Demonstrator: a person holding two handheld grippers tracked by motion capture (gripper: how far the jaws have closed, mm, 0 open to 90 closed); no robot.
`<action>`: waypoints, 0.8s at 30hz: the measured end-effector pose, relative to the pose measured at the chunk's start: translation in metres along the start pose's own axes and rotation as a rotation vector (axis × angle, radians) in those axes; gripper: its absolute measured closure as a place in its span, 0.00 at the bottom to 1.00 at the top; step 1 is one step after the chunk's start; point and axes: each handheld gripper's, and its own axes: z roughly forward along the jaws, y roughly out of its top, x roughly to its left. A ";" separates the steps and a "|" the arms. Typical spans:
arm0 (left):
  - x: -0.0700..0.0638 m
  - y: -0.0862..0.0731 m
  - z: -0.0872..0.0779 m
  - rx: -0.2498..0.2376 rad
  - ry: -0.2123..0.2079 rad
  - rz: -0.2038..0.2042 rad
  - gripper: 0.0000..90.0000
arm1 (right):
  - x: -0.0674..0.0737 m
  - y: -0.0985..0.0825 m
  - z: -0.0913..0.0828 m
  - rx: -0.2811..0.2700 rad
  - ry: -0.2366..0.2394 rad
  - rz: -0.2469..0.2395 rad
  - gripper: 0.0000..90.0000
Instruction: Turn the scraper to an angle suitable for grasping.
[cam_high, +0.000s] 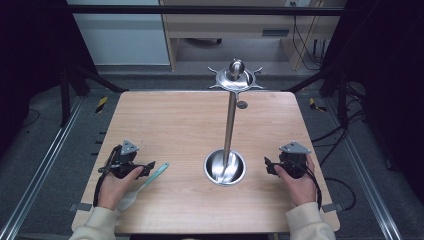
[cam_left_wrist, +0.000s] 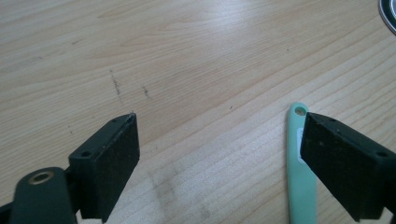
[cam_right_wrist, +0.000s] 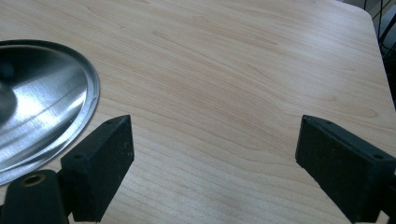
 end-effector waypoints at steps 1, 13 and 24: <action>0.000 0.000 -0.001 0.001 0.009 0.004 0.15 | 0.000 0.000 0.000 -0.002 0.000 -0.003 0.13; 0.000 0.001 -0.006 -0.010 0.037 0.042 0.70 | 0.002 0.000 0.002 0.004 0.001 -0.007 0.14; -0.001 -0.001 -0.001 0.029 -0.020 0.065 1.00 | 0.002 0.000 0.002 0.004 0.003 -0.005 0.14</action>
